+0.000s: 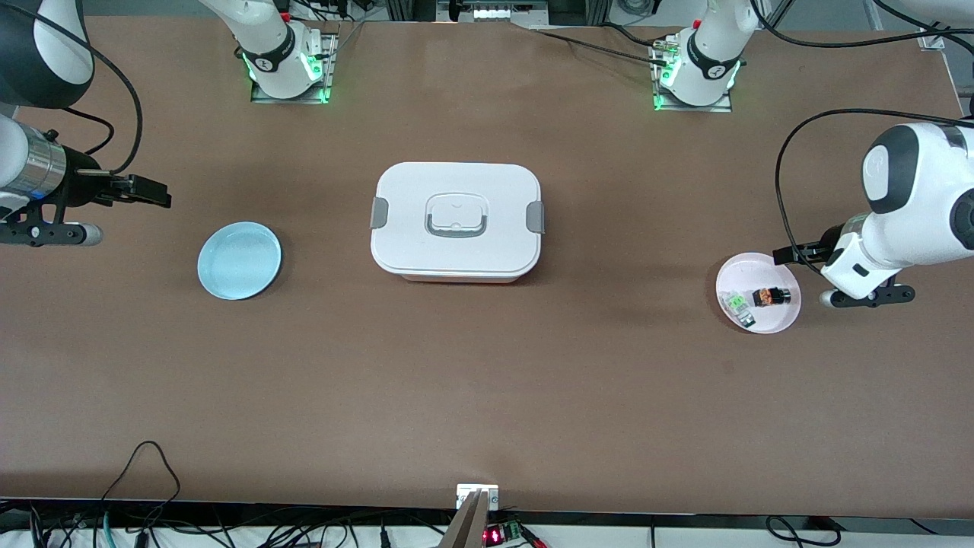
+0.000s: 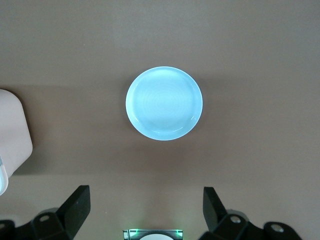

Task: Transfer orange switch to right arm and place
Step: 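Lower the left gripper and grasp the black-orange switch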

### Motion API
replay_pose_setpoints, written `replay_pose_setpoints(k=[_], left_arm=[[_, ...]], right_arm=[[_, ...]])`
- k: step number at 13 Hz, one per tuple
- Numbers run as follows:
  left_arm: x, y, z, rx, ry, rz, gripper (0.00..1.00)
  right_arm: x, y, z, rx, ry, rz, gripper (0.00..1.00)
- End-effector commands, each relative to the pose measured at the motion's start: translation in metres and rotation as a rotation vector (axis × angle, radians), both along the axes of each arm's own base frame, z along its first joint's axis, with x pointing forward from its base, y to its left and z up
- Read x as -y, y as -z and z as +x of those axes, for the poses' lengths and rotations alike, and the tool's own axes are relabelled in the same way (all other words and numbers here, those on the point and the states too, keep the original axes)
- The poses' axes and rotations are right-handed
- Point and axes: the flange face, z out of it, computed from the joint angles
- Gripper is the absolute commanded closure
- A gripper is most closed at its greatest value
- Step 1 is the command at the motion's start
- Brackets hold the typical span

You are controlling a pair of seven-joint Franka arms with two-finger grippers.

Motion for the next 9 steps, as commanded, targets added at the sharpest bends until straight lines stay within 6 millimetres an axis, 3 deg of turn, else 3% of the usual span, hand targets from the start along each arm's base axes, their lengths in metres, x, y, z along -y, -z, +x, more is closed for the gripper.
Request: replay_pose_setpoints(k=[1, 3, 4, 5, 9], left_arm=[[-0.012, 0.012, -0.011, -0.010, 0.000, 0.013, 0.00], [-0.013, 0.019, -0.015, -0.024, -0.001, 0.011, 0.00], [-0.016, 0.036, -0.019, -0.054, -0.006, 0.009, 0.00], [-0.033, 0.046, -0.023, -0.073, -0.035, 0.004, 0.00], [-0.037, 0.080, -0.008, 0.042, -0.030, 0.006, 0.00]], right_arm=[[0.005, 0.003, 0.003, 0.004, 0.019, 0.009, 0.00], [0.006, 0.003, 0.004, 0.012, 0.021, 0.009, 0.00], [0.006, 0.003, 0.004, 0.012, 0.021, 0.009, 0.00], [0.005, 0.003, 0.004, 0.012, 0.019, 0.009, 0.00], [0.003, 0.002, 0.004, 0.014, 0.021, 0.010, 0.00]])
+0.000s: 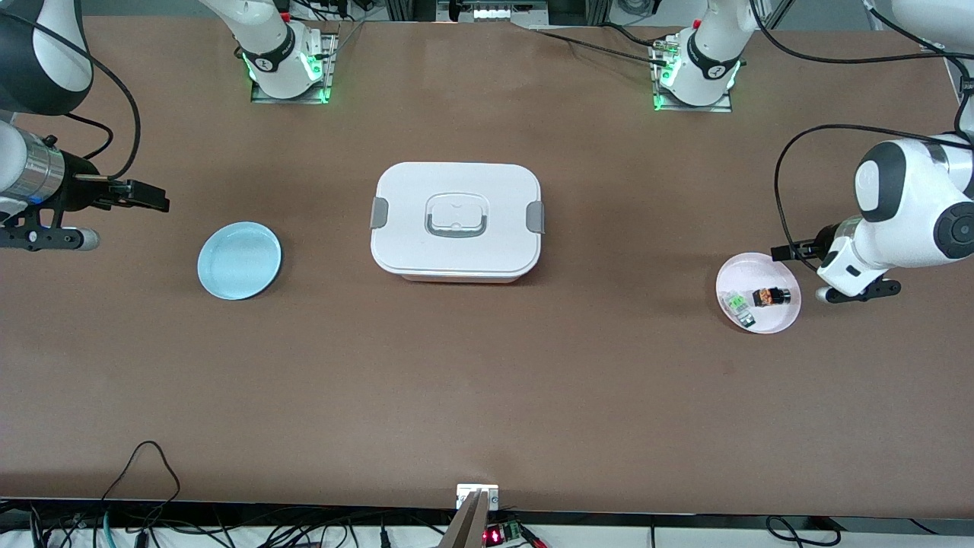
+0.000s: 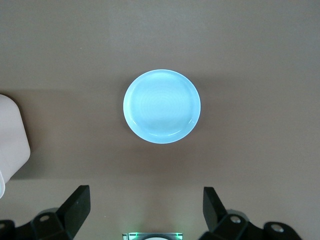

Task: Transfer orange switch to right arm and place
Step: 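Lower the left gripper and grasp the black-orange switch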

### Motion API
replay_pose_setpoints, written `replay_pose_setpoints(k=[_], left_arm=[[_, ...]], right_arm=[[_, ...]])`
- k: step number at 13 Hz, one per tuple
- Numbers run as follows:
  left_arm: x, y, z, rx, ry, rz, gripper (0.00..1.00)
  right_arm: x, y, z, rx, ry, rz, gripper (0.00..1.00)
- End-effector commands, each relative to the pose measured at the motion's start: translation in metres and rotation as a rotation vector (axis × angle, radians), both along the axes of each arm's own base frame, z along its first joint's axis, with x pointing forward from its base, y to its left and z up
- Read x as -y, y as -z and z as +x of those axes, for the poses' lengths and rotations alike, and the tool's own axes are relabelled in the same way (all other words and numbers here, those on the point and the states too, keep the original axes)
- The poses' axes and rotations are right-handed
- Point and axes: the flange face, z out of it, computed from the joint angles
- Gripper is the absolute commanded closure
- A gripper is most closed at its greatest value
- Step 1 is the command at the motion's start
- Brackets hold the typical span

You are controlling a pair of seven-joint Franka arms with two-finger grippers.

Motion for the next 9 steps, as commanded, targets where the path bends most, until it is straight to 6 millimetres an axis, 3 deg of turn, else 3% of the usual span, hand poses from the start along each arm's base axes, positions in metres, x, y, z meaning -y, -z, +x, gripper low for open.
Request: replay_pose_setpoints(k=[1, 3, 5, 9], left_arm=[[0.000, 0.019, 0.019, 0.126, 0.048, 0.018, 0.00], [0.008, 0.020, 0.024, 0.178, 0.095, 0.014, 0.03], [0.003, 0.040, 0.025, 0.198, 0.097, 0.013, 0.04], [0.001, 0.077, 0.002, 0.230, 0.095, 0.008, 0.04]], right_arm=[[-0.003, -0.003, 0.000, 0.006, 0.022, 0.009, 0.00], [-0.004, -0.003, 0.000, 0.005, 0.049, 0.005, 0.00], [-0.004, -0.002, 0.000, 0.005, 0.052, 0.004, 0.00], [-0.009, -0.004, 0.001, 0.011, 0.043, 0.006, 0.00]])
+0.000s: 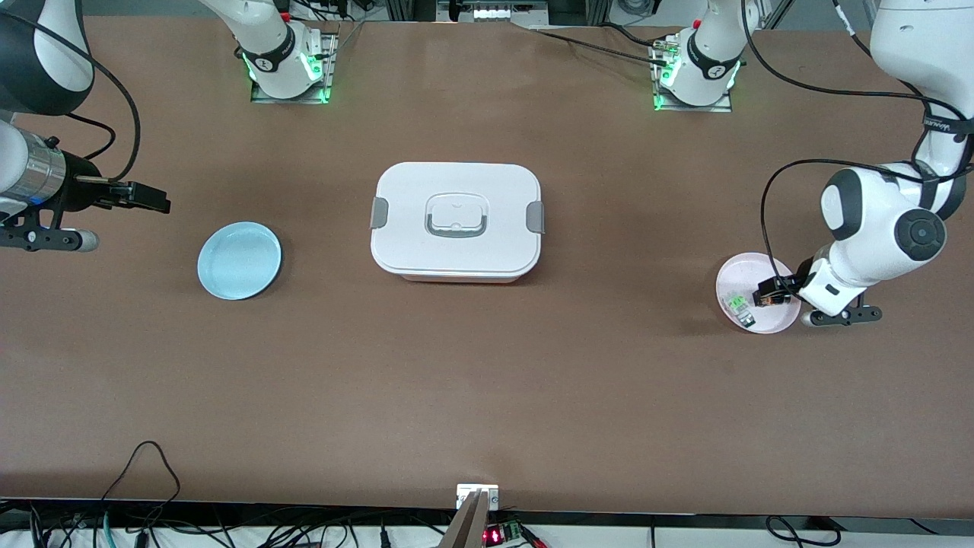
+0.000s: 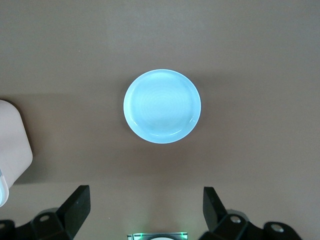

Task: Transfer orange switch to right arm and place
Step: 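Lower the left gripper and grasp the black-orange switch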

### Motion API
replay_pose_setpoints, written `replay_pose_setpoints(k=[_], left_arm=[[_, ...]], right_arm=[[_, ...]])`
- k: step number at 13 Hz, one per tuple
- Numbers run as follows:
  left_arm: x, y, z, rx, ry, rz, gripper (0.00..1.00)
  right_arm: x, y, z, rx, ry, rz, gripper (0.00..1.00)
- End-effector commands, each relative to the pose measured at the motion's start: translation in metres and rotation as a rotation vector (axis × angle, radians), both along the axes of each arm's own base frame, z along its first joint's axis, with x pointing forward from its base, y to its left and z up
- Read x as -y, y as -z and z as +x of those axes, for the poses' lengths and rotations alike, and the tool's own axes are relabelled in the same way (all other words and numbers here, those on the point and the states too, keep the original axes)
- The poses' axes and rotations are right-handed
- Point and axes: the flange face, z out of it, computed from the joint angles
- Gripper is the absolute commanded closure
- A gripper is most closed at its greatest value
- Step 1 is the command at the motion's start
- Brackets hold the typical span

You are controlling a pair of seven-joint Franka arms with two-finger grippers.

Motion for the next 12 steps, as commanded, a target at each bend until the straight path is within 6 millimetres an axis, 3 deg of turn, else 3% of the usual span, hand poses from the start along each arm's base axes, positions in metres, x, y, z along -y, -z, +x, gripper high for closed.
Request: replay_pose_setpoints(k=[1, 4, 10, 11, 12], left_arm=[[-0.001, 0.021, -0.012, 0.021, 0.030, 0.008, 0.04], [-0.012, 0.041, -0.010, 0.065, 0.041, 0.008, 0.04], [-0.013, 0.046, -0.010, 0.066, 0.042, 0.007, 0.04], [-0.013, 0.046, -0.010, 0.066, 0.042, 0.007, 0.12], [-0.013, 0.046, -0.010, 0.064, 0.042, 0.006, 0.41]], right_arm=[[-0.008, -0.005, 0.001, 0.012, 0.006, 0.012, 0.00], [-0.010, -0.009, 0.002, 0.023, 0.004, 0.015, 0.00], [-0.019, -0.010, 0.004, 0.029, -0.019, 0.003, 0.00], [-0.020, -0.010, 0.004, 0.029, -0.019, 0.003, 0.00], [-0.020, -0.008, 0.003, 0.023, -0.017, 0.009, 0.00]])
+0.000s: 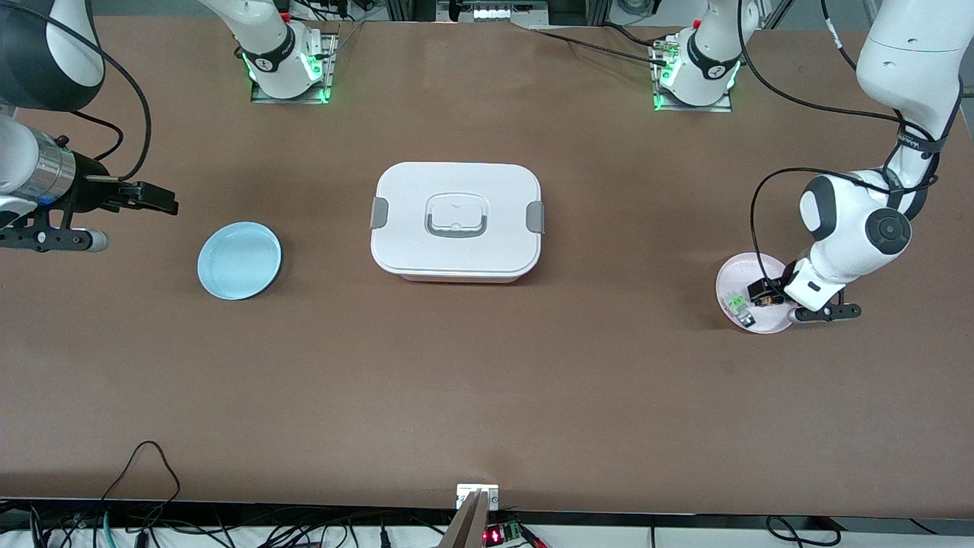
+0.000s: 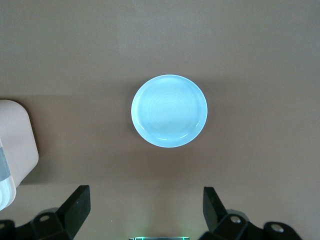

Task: Transfer orange switch to right arm and place
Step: 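Lower the left gripper and grasp the black-orange switch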

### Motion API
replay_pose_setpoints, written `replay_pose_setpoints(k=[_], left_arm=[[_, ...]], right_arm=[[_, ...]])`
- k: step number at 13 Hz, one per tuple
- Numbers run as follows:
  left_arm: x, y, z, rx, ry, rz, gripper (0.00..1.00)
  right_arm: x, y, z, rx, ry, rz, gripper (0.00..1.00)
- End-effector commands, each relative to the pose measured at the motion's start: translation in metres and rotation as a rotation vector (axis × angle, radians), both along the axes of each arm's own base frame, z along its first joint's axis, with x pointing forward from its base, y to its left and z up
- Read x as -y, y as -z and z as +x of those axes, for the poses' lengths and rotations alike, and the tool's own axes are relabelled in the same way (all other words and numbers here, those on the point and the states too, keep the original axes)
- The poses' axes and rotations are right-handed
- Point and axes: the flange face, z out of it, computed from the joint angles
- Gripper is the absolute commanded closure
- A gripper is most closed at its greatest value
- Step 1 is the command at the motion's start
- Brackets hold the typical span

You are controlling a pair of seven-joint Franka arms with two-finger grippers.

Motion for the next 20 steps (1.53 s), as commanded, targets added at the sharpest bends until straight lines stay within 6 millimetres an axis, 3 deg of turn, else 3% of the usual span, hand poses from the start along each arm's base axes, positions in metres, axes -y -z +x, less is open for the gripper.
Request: replay_pose_setpoints(k=[1, 2, 5, 7, 11, 15, 19, 20], left_arm=[[-0.001, 0.000, 0.002, 0.006, 0.031, 0.010, 0.76], [-0.002, 0.000, 0.002, 0.005, 0.029, 0.009, 0.94], [-0.002, -0.005, 0.003, 0.004, 0.028, 0.010, 0.96], [-0.001, -0.020, 0.003, -0.025, 0.026, 0.010, 0.97], [0.008, -0.071, 0.018, -0.164, 0.043, -0.009, 0.97], [0.026, -0.137, 0.046, -0.263, 0.088, -0.034, 0.97], [0.064, -0.191, 0.061, -0.306, 0.194, -0.097, 0.97], [0.069, -0.201, 0.063, -0.300, 0.244, -0.156, 0.96]], right_arm=[[-0.004, -0.004, 0.000, 0.002, 0.008, 0.008, 0.00], [-0.004, -0.003, 0.000, -0.003, 0.007, 0.008, 0.00], [-0.014, -0.003, -0.001, -0.007, -0.025, 0.014, 0.00], [-0.008, 0.012, 0.004, -0.036, -0.015, 0.014, 0.00], [-0.017, 0.015, 0.005, -0.040, -0.012, 0.058, 0.00], [-0.036, 0.011, 0.000, -0.060, 0.010, 0.203, 0.00], [-0.060, -0.026, -0.004, -0.117, 0.072, 0.494, 0.00], [-0.069, -0.027, -0.003, -0.126, 0.087, 0.545, 0.00]])
